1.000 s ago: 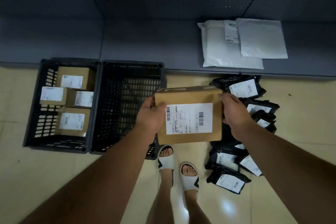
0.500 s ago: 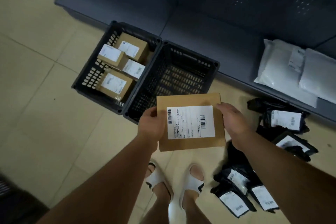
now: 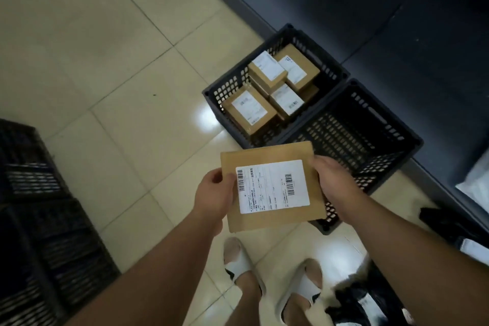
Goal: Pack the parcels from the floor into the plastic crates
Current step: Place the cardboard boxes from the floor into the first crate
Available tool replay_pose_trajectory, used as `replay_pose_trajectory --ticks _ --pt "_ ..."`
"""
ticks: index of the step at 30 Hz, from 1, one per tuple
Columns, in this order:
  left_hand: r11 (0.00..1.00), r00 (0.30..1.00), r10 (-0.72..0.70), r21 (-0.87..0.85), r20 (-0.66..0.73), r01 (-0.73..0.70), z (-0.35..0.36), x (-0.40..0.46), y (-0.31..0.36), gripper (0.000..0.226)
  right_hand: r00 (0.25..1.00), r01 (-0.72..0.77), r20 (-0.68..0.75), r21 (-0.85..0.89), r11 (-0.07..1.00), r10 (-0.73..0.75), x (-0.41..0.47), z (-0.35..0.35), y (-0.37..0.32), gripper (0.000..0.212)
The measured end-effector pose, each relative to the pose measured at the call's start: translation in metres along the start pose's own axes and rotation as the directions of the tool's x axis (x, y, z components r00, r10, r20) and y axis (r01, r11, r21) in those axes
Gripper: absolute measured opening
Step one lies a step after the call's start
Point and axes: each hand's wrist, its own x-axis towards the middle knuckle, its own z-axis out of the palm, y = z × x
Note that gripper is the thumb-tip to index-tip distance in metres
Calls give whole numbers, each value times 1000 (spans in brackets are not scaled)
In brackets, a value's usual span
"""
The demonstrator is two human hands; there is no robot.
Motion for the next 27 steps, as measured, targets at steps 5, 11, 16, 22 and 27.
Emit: replay_pose_trajectory --ticks 5,11,16,22,27 --pt "993 996 -69 -101 -52 63 -83 22 8 22 998 40 47 -80 996 -36 -5 75 -49 35" --pt "975 986 -115 -206 -124 88 -166 52 10 20 984 121 149 -176 977 -95 -3 162 -97 36" --pt "954 970 -165 -280 -180 111 -209 76 14 25 966 170 228 -214 962 -120 7 216 -135 34" --pt "924 953 -226 -355 -201 144 -238 106 36 22 936 209 333 -256 944 -116 28 256 -183 29" --pt "911 945 -249 -383 -212 154 -252 127 73 26 925 210 367 -281 936 -97 57 276 -223 30"
